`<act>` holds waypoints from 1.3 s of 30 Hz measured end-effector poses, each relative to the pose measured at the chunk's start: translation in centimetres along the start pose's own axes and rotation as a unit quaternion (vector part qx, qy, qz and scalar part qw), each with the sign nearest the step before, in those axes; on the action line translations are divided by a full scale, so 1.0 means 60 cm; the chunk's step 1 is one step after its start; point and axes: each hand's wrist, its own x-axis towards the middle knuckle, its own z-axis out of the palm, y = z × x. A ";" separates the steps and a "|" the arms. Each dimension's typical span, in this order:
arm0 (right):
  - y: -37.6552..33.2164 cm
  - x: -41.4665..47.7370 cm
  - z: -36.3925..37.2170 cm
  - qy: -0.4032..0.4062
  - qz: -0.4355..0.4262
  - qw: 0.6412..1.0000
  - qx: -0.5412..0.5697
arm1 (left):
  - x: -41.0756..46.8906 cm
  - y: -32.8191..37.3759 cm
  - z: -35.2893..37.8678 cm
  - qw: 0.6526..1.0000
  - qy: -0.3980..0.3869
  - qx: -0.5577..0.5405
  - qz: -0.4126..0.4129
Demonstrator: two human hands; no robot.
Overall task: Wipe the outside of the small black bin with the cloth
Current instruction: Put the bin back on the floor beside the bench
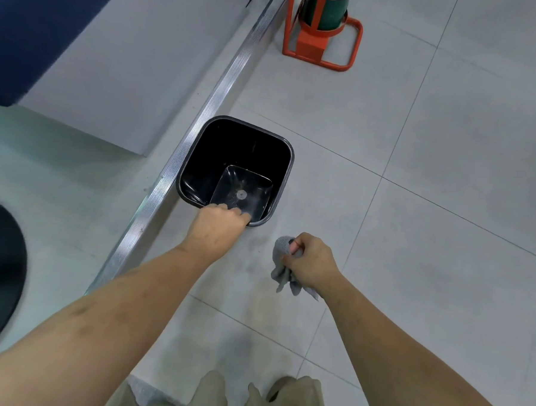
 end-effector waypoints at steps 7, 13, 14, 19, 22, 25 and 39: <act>-0.031 -0.027 -0.009 -0.006 -0.015 0.999 0.049 | 0.001 -0.018 -0.008 1.000 0.003 -0.007 -0.010; -0.074 -0.080 -0.026 0.012 -0.043 0.997 0.064 | -0.047 -0.021 -0.091 0.945 0.024 -0.318 -0.073; -0.088 -0.095 -0.030 0.018 -0.052 0.997 0.061 | -0.054 -0.024 -0.119 0.914 0.005 -0.390 -0.116; -0.168 -0.161 -0.045 0.048 -0.115 0.990 0.068 | -0.091 -0.044 -0.255 0.738 -0.163 -0.606 -0.246; -0.240 -0.225 -0.062 0.018 -0.149 0.977 0.148 | -0.134 -0.072 -0.347 0.623 -0.214 -0.707 -0.255; -0.300 -0.288 -0.078 -0.005 -0.167 0.969 0.184 | -0.187 -0.100 -0.424 0.569 -0.184 -0.760 -0.255; -0.435 -0.620 -0.008 0.053 -0.244 0.962 0.108 | -0.517 -0.184 -0.759 0.793 0.050 -0.539 -0.279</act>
